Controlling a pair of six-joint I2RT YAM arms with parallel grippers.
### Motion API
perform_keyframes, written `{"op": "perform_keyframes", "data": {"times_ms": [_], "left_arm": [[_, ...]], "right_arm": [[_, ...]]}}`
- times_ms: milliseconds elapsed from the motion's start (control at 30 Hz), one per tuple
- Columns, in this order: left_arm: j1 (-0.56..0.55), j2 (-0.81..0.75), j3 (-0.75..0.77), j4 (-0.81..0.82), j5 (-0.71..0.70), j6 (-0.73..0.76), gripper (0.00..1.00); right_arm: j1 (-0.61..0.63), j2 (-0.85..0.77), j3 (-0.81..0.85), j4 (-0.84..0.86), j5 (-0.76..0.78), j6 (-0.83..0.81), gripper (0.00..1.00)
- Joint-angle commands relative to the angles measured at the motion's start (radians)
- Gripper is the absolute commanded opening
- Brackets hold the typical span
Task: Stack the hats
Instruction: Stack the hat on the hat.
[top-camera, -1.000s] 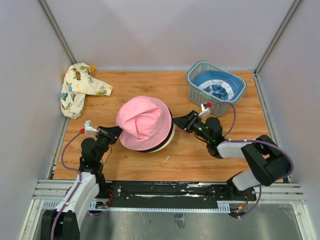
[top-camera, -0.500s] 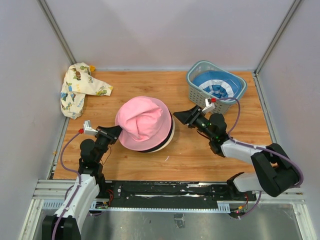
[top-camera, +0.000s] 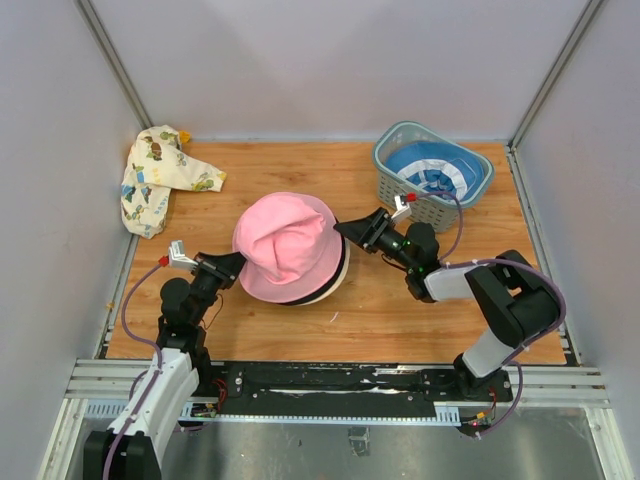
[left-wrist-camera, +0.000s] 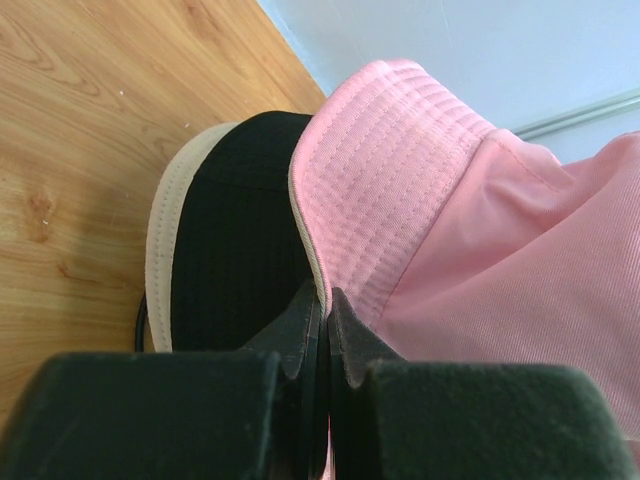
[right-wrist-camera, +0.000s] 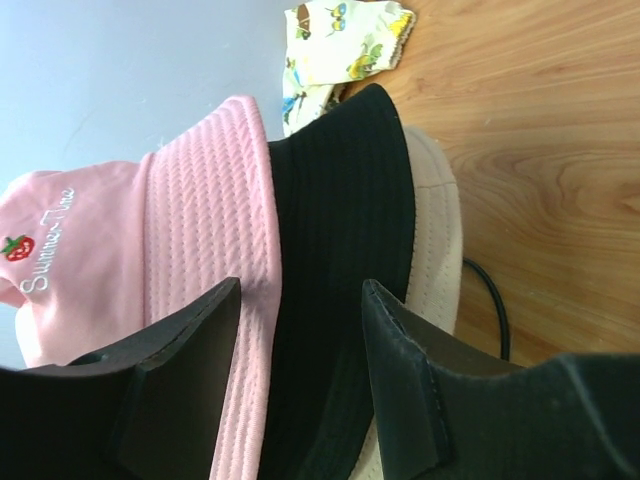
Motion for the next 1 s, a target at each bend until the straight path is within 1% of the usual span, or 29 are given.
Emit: {"op": "perform_keyframes", "data": {"times_ms": [0, 167, 400, 500, 600, 633, 733, 867, 967], "left_arm": [[-0.014, 0.005, 0.004, 0.002, 0.023, 0.035, 0.04], [-0.021, 0.021, 0.010, 0.012, 0.023, 0.040, 0.04], [-0.036, 0.042, 0.024, 0.021, 0.018, 0.049, 0.04], [-0.043, 0.048, 0.030, 0.024, 0.017, 0.052, 0.04], [-0.046, 0.050, 0.034, 0.028, 0.013, 0.052, 0.03], [-0.048, 0.050, 0.034, 0.028, 0.012, 0.052, 0.03], [-0.051, 0.049, 0.037, 0.028, 0.011, 0.050, 0.03], [-0.051, 0.040, 0.038, 0.021, 0.008, 0.050, 0.03], [-0.051, 0.029, 0.039, 0.005, 0.001, 0.051, 0.03]], "right_arm": [[-0.032, 0.028, 0.028, 0.174, -0.041, 0.072, 0.53], [-0.035, 0.048, 0.035, 0.207, -0.057, 0.098, 0.54], [-0.036, 0.129, 0.064, 0.294, -0.091, 0.161, 0.53], [-0.033, 0.155, 0.076, 0.316, -0.101, 0.175, 0.52], [-0.027, 0.167, 0.089, 0.319, -0.110, 0.178, 0.48], [-0.025, 0.170, 0.091, 0.321, -0.112, 0.177, 0.46], [-0.024, 0.175, 0.087, 0.323, -0.110, 0.177, 0.34], [-0.026, 0.179, 0.074, 0.321, -0.102, 0.175, 0.15], [-0.031, 0.179, 0.054, 0.319, -0.090, 0.170, 0.05]]}}
